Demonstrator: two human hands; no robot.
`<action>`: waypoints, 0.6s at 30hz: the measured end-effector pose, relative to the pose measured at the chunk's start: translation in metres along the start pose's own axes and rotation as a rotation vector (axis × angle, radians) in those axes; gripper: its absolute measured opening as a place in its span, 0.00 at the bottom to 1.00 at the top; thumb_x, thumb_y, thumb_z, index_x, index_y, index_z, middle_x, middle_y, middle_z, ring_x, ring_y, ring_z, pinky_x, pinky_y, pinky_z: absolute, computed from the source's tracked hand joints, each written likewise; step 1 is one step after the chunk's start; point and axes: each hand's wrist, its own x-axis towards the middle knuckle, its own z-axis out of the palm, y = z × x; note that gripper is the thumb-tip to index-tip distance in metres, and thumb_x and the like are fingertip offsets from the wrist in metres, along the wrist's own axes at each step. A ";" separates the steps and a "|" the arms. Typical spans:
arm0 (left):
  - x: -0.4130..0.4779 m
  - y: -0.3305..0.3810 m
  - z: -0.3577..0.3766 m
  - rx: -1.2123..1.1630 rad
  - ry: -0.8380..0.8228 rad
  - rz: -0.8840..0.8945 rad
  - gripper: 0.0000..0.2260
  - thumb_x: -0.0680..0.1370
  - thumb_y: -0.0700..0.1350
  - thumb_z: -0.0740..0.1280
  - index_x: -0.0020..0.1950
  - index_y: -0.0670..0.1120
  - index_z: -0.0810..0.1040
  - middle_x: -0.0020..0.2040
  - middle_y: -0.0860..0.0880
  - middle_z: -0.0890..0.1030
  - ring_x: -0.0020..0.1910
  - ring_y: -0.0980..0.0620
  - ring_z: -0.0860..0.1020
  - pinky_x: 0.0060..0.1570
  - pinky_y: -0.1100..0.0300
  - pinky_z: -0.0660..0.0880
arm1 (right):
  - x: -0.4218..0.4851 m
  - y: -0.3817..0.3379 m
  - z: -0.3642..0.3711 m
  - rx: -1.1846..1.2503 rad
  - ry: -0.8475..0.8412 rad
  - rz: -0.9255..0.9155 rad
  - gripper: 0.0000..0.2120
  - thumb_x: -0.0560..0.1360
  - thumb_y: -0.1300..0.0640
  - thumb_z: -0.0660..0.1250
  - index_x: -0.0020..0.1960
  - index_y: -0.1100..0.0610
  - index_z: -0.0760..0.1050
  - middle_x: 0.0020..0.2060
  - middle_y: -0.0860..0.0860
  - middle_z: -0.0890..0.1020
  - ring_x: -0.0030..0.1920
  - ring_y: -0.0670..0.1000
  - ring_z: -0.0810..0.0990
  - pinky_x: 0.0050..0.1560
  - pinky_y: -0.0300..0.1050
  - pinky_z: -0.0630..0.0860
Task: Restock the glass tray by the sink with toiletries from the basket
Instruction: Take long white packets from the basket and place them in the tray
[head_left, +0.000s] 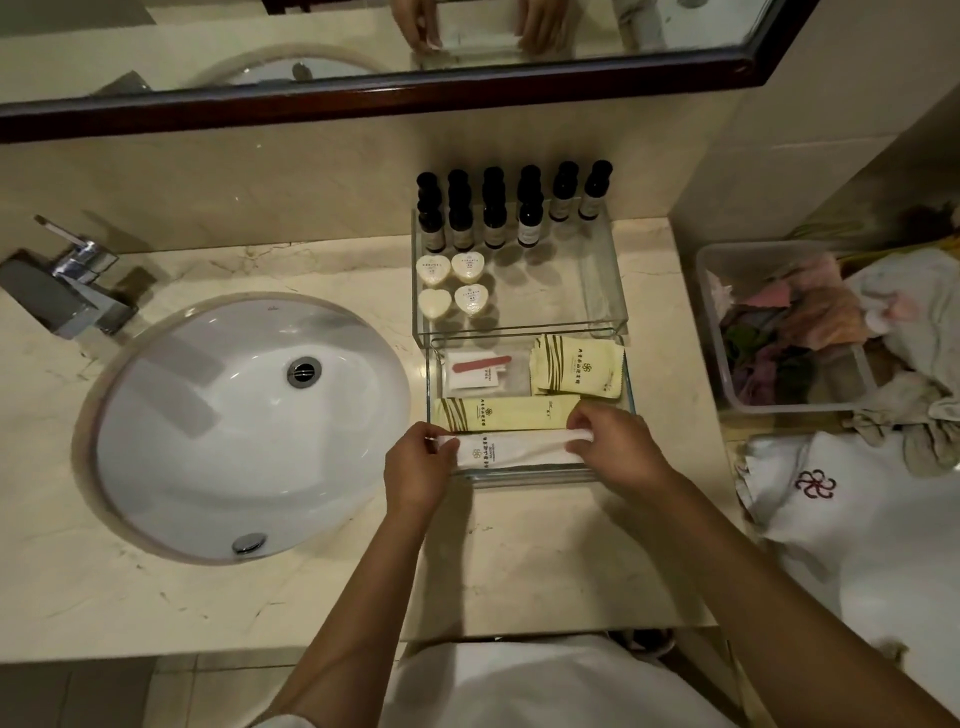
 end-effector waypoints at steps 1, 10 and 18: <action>-0.003 0.002 0.001 0.074 0.045 0.024 0.05 0.77 0.42 0.66 0.51 0.43 0.77 0.46 0.47 0.80 0.48 0.46 0.79 0.43 0.60 0.70 | 0.000 0.000 0.003 0.005 0.043 -0.011 0.10 0.73 0.56 0.69 0.54 0.56 0.77 0.53 0.51 0.81 0.55 0.52 0.77 0.55 0.44 0.72; -0.014 -0.001 0.011 0.723 0.058 0.394 0.11 0.80 0.49 0.57 0.58 0.46 0.73 0.54 0.48 0.75 0.51 0.48 0.74 0.36 0.58 0.68 | -0.014 0.012 0.024 -0.151 0.217 0.023 0.13 0.74 0.54 0.68 0.57 0.53 0.74 0.55 0.50 0.76 0.56 0.51 0.71 0.55 0.44 0.70; -0.010 -0.006 0.016 0.750 -0.041 0.413 0.11 0.79 0.50 0.60 0.58 0.48 0.73 0.56 0.50 0.73 0.54 0.50 0.73 0.36 0.59 0.68 | -0.006 0.011 0.034 -0.139 0.192 0.014 0.08 0.75 0.56 0.66 0.53 0.56 0.74 0.51 0.52 0.75 0.51 0.52 0.72 0.49 0.46 0.72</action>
